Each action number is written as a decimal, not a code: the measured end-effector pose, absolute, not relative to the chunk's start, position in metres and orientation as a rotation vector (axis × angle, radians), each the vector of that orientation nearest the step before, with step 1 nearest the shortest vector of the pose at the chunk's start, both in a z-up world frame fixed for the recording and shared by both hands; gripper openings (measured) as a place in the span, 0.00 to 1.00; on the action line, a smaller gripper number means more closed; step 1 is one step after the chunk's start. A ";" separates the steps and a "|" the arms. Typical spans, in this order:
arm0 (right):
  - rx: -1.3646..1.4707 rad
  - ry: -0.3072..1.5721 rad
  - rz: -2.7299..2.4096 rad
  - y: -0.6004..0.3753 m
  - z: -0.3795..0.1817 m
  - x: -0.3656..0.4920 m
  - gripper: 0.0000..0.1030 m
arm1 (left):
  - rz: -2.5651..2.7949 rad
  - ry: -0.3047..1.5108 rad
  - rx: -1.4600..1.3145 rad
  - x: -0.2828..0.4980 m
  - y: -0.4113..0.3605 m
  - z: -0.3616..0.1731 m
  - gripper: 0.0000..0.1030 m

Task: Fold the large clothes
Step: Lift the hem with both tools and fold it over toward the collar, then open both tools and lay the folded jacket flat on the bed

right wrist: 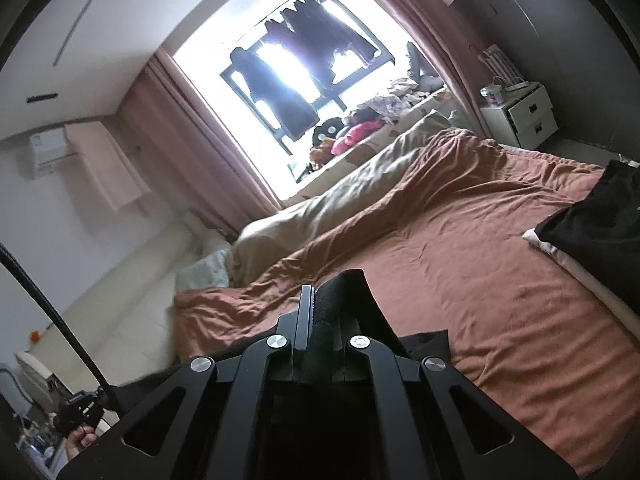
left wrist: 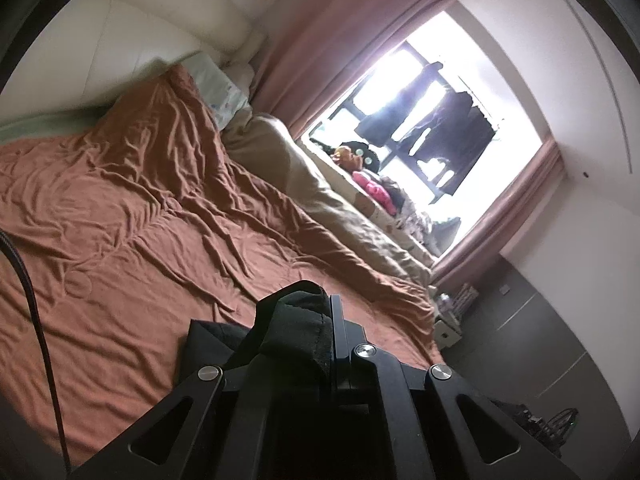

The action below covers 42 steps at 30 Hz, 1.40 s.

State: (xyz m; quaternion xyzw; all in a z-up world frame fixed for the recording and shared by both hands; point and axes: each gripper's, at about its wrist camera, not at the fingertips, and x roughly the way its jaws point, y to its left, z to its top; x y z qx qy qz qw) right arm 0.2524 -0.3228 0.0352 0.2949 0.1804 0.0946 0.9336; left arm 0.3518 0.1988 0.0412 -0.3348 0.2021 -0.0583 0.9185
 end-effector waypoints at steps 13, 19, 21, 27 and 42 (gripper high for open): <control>0.583 0.502 0.115 -0.308 -0.003 0.357 0.00 | -0.079 0.557 -0.637 0.473 0.199 -0.031 0.02; 0.574 0.568 0.073 -0.295 -0.021 0.388 0.00 | -0.055 0.655 -0.609 0.519 0.197 -0.075 0.03; 0.569 0.592 0.067 -0.290 -0.026 0.400 0.01 | -0.043 0.687 -0.598 0.530 0.196 -0.089 0.03; 0.569 0.702 0.052 -0.286 -0.032 0.425 0.12 | -0.039 0.794 -0.617 0.552 0.199 -0.124 0.72; 0.471 0.818 0.045 -0.295 -0.003 0.410 0.94 | -0.016 0.919 -0.445 0.532 0.209 -0.147 0.86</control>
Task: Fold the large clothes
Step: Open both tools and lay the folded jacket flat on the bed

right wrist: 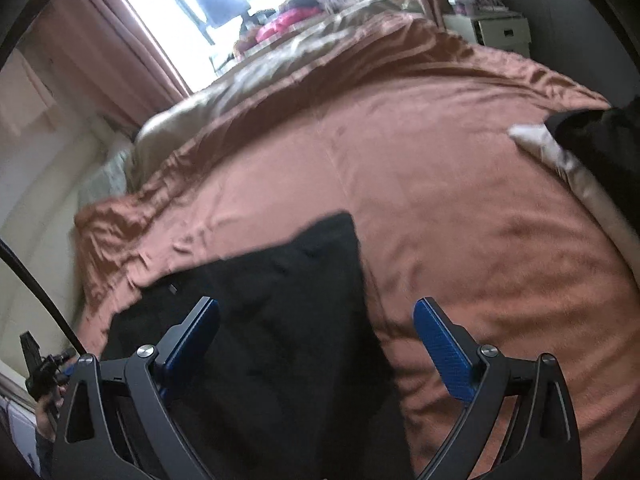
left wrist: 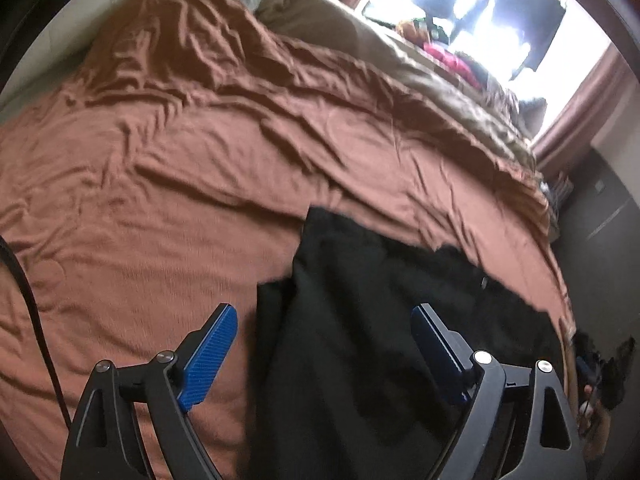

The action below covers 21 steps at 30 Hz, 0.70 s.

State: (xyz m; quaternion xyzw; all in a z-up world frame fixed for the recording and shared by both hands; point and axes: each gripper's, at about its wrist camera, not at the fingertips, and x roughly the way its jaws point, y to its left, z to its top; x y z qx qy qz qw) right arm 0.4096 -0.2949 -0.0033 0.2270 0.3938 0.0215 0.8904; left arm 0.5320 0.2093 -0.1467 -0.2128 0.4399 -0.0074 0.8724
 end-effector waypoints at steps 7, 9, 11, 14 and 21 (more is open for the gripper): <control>0.436 0.927 0.000 -0.295 -0.016 0.435 0.60 | -0.014 1.025 -0.436 0.538 0.206 -0.189 0.52; 0.424 0.952 0.009 -0.292 -0.020 0.442 0.43 | -0.019 1.040 -0.431 0.540 0.205 -0.198 0.42; 0.419 0.951 0.038 -0.289 -0.019 0.446 0.21 | -0.024 1.047 -0.412 0.542 0.201 -0.203 0.23; 0.389 0.905 0.050 -0.282 -0.006 0.450 0.04 | -0.024 1.029 -0.352 0.541 0.193 -0.201 0.04; 0.329 0.841 0.102 -0.261 0.015 0.465 0.02 | -0.002 0.954 -0.365 0.535 0.201 -0.188 0.02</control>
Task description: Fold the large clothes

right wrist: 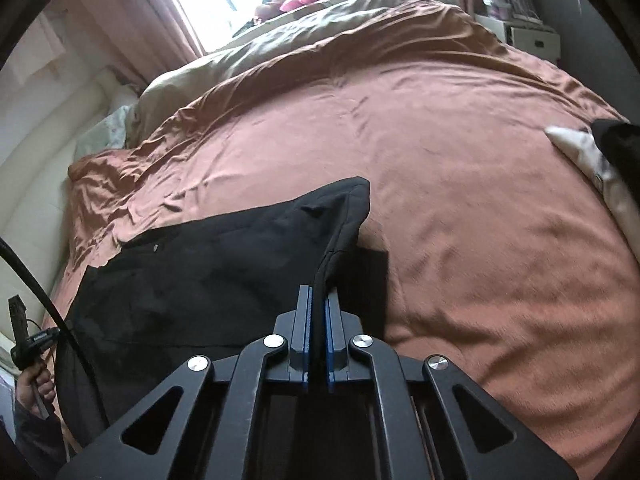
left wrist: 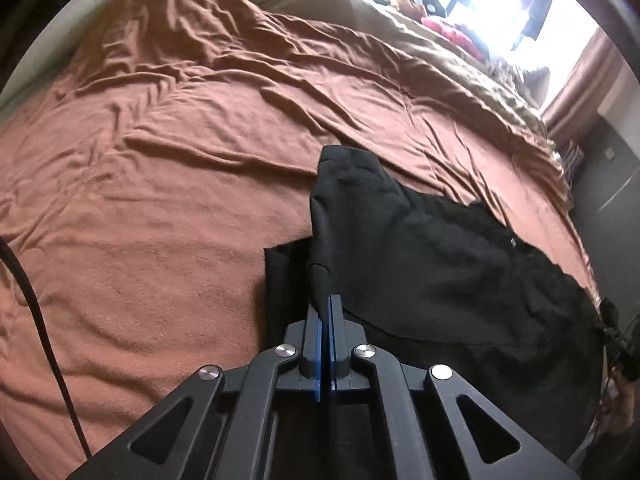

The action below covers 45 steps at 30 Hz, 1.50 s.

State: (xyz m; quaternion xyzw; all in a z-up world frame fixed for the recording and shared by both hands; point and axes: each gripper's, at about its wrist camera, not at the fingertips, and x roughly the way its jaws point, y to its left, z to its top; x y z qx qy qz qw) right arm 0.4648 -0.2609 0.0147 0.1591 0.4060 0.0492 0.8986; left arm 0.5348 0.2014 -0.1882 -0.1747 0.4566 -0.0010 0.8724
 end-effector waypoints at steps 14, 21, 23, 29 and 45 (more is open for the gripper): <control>0.284 0.804 0.036 -0.259 0.021 0.423 0.05 | -0.047 0.969 -0.398 0.519 0.197 -0.177 0.53; 0.253 0.814 0.067 -0.264 0.033 0.375 0.74 | -0.061 0.953 -0.410 0.476 0.191 -0.167 0.60; 0.257 0.839 0.077 -0.266 0.026 0.363 0.74 | -0.055 0.958 -0.394 0.461 0.188 -0.168 0.60; 0.216 0.926 0.073 -0.260 0.000 0.336 0.74 | -0.041 0.979 -0.363 0.424 0.179 -0.177 0.60; 0.187 0.906 -0.009 -0.270 0.013 0.265 0.74 | 0.049 0.992 -0.373 0.338 0.184 -0.174 0.67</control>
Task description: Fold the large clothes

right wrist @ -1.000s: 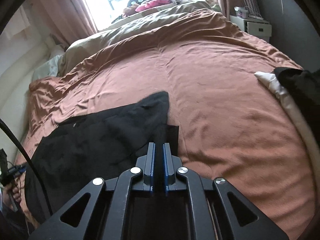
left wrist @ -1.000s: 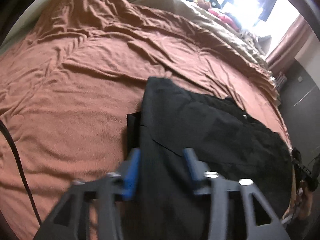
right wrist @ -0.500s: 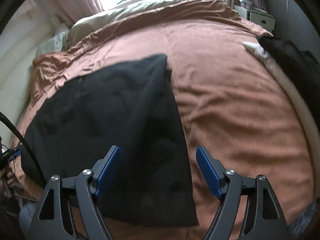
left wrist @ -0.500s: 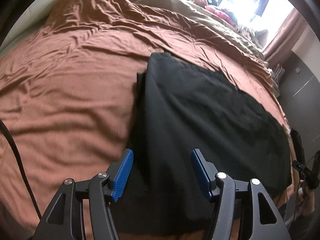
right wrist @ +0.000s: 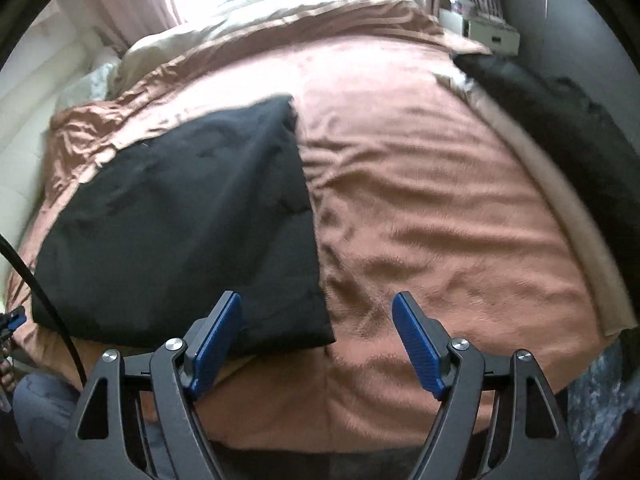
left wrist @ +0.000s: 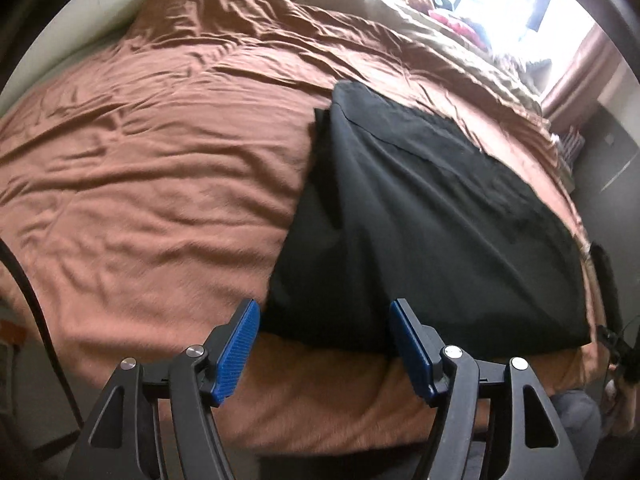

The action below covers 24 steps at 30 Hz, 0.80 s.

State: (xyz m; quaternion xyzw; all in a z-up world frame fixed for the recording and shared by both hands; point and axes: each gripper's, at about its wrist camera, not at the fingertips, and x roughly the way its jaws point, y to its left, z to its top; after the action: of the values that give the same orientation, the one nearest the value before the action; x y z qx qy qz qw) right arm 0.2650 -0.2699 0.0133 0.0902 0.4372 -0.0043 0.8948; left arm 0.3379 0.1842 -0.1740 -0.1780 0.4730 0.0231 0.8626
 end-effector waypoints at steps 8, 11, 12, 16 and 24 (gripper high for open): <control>0.163 0.788 0.099 -0.246 0.066 0.225 0.74 | 0.035 0.918 -0.496 0.292 0.195 -0.144 0.67; 0.145 0.765 0.144 -0.228 0.076 0.218 0.74 | 0.023 0.902 -0.541 0.285 0.198 -0.140 0.67; 0.142 0.761 0.163 -0.220 0.078 0.216 0.74 | 0.023 0.899 -0.552 0.284 0.199 -0.140 0.67; 0.113 0.760 0.243 -0.188 0.077 0.218 0.69 | 0.000 0.909 -0.663 0.285 0.208 -0.154 0.67; 0.120 0.836 0.352 -0.134 0.050 0.249 0.54 | -0.051 0.946 -0.855 0.305 0.216 -0.193 0.67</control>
State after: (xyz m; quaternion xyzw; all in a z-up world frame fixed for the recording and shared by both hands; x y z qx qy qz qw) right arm 0.2490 -0.1343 0.0498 0.0577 0.4034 0.1698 0.8973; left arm 0.3051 0.2155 -0.1934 -0.3989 0.4418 -0.0236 0.8032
